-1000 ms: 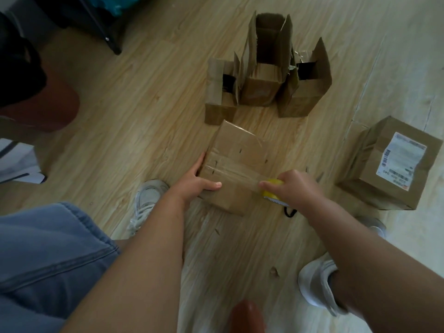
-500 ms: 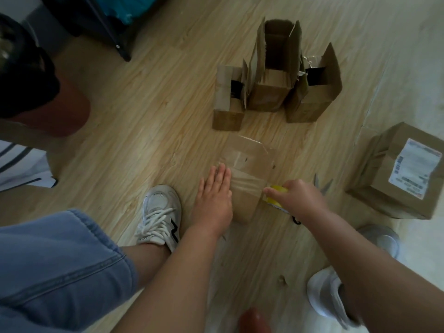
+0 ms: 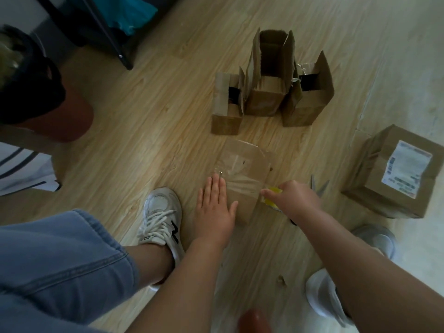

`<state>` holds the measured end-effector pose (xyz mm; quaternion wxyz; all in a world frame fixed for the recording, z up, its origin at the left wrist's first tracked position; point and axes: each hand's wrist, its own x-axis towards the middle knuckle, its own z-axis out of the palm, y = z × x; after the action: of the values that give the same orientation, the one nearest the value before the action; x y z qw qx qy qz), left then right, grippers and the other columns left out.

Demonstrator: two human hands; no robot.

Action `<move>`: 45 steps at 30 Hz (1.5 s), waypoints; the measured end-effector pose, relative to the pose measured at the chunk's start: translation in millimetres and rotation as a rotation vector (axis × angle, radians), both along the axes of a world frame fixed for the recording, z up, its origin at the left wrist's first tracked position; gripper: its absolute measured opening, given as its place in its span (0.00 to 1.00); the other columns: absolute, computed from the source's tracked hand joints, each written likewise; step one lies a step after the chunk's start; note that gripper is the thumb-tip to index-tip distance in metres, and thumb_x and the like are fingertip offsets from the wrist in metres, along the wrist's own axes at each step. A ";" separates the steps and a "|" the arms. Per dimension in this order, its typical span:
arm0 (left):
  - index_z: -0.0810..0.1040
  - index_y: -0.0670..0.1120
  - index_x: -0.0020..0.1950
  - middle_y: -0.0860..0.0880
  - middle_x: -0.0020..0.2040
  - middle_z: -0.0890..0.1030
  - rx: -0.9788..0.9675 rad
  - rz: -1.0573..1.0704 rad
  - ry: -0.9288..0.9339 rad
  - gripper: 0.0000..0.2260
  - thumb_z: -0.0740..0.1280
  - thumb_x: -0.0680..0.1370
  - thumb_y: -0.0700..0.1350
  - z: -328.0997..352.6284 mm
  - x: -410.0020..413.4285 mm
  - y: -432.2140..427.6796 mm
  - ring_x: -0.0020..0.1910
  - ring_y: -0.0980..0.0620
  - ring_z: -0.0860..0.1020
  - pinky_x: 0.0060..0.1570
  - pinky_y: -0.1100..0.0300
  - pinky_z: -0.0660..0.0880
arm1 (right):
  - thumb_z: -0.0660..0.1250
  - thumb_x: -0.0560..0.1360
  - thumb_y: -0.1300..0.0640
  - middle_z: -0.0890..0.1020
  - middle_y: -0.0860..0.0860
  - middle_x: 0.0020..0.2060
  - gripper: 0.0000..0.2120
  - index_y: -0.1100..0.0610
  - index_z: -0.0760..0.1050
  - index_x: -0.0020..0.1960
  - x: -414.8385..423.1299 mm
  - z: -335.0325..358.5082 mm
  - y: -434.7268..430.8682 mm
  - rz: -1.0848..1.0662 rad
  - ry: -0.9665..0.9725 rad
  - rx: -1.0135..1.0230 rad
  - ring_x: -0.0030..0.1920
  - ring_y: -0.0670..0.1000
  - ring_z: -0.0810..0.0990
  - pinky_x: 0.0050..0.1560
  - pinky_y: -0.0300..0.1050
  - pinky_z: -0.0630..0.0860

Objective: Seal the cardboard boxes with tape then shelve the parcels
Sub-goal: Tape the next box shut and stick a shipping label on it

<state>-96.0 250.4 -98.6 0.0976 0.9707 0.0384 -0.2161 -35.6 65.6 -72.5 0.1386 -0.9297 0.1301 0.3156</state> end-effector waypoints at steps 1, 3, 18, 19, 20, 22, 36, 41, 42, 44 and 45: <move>0.34 0.46 0.79 0.50 0.78 0.30 -0.003 0.004 0.034 0.33 0.33 0.79 0.61 -0.8 -0.7 0.2 0.76 0.54 0.30 0.75 0.54 0.31 | 0.62 0.74 0.29 0.82 0.51 0.42 0.32 0.55 0.79 0.60 -0.8 -0.8 0.3 -0.009 0.000 0.004 0.40 0.53 0.82 0.43 0.50 0.83; 0.34 0.46 0.79 0.50 0.78 0.30 -0.019 -0.003 0.082 0.30 0.40 0.83 0.60 0.6 2.6 1.9 0.76 0.53 0.30 0.76 0.53 0.33 | 0.62 0.74 0.29 0.82 0.51 0.42 0.32 0.56 0.79 0.59 -0.7 -2.1 1.1 -0.017 0.002 0.006 0.41 0.53 0.82 0.41 0.49 0.82; 0.42 0.52 0.81 0.45 0.81 0.41 -0.253 0.261 0.221 0.55 0.74 0.67 0.67 28.5 28.2 -5.7 0.79 0.37 0.45 0.74 0.45 0.56 | 0.69 0.71 0.31 0.73 0.49 0.27 0.28 0.57 0.74 0.35 9.3 25.6 -16.4 -0.069 0.028 0.286 0.29 0.49 0.73 0.32 0.43 0.66; 0.45 0.53 0.81 0.46 0.81 0.43 -0.340 0.276 0.239 0.54 0.74 0.66 0.66 30.9 31.2 -2.8 0.79 0.40 0.48 0.75 0.46 0.57 | 0.70 0.70 0.31 0.74 0.49 0.28 0.27 0.57 0.74 0.35 10.1 36.2 -19.1 -0.120 0.011 0.353 0.30 0.49 0.73 0.32 0.43 0.68; 0.47 0.52 0.81 0.47 0.81 0.46 -0.432 0.302 0.259 0.54 0.75 0.66 0.65 29.8 33.3 -0.4 0.79 0.43 0.52 0.75 0.48 0.58 | 0.71 0.70 0.32 0.76 0.49 0.30 0.26 0.56 0.75 0.36 11.3 48.6 -21.2 -0.168 -0.002 0.424 0.32 0.48 0.75 0.34 0.43 0.70; 0.51 0.50 0.81 0.47 0.80 0.54 -0.609 0.381 0.284 0.52 0.77 0.66 0.63 26.4 33.4 1.0 0.77 0.48 0.58 0.74 0.51 0.60 | 0.71 0.70 0.33 0.80 0.48 0.37 0.23 0.54 0.78 0.42 15.6 72.0 -25.7 -0.234 -0.002 0.564 0.39 0.47 0.79 0.38 0.40 0.72; 0.55 0.51 0.81 0.54 0.73 0.67 -0.884 0.508 0.373 0.48 0.76 0.68 0.61 22.4 15.9 7.1 0.68 0.50 0.72 0.68 0.53 0.70 | 0.70 0.70 0.32 0.73 0.50 0.26 0.29 0.57 0.73 0.30 17.6 73.8 -35.6 0.178 -0.053 0.050 0.28 0.49 0.73 0.28 0.41 0.65; 0.56 0.52 0.80 0.50 0.76 0.66 -0.918 0.537 0.397 0.55 0.73 0.58 0.67 18.4 18.2 10.2 0.71 0.49 0.69 0.70 0.55 0.66 | 0.70 0.71 0.33 0.73 0.50 0.29 0.28 0.59 0.77 0.34 6.9 60.4 -52.9 -0.059 -0.027 0.333 0.30 0.49 0.72 0.32 0.43 0.67; 0.58 0.51 0.80 0.49 0.76 0.66 -0.928 0.554 0.394 0.52 0.73 0.60 0.65 18.7 19.0 11.0 0.71 0.50 0.69 0.68 0.58 0.66 | 0.70 0.72 0.34 0.74 0.51 0.32 0.27 0.60 0.79 0.37 8.0 61.3 -52.5 -0.093 -0.032 0.406 0.33 0.50 0.74 0.33 0.43 0.68; 0.64 0.50 0.78 0.49 0.73 0.71 -0.936 0.626 0.371 0.45 0.74 0.63 0.58 21.5 22.4 11.5 0.67 0.51 0.73 0.63 0.60 0.68 | 0.70 0.73 0.36 0.78 0.52 0.36 0.24 0.59 0.83 0.44 9.4 61.9 -48.5 -0.118 -0.025 0.495 0.37 0.51 0.77 0.37 0.44 0.72; 0.67 0.50 0.76 0.51 0.69 0.74 -0.947 0.648 0.335 0.40 0.74 0.65 0.54 24.4 25.0 9.2 0.62 0.53 0.75 0.59 0.61 0.70 | 0.70 0.73 0.37 0.79 0.52 0.36 0.22 0.58 0.84 0.45 9.6 61.7 -45.4 -0.118 -0.020 0.512 0.37 0.50 0.78 0.37 0.43 0.72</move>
<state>-71.0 259.6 -74.2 0.5734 0.7130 0.2468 -0.3192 -26.0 20.3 -10.9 0.3889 -0.8581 0.0987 0.3204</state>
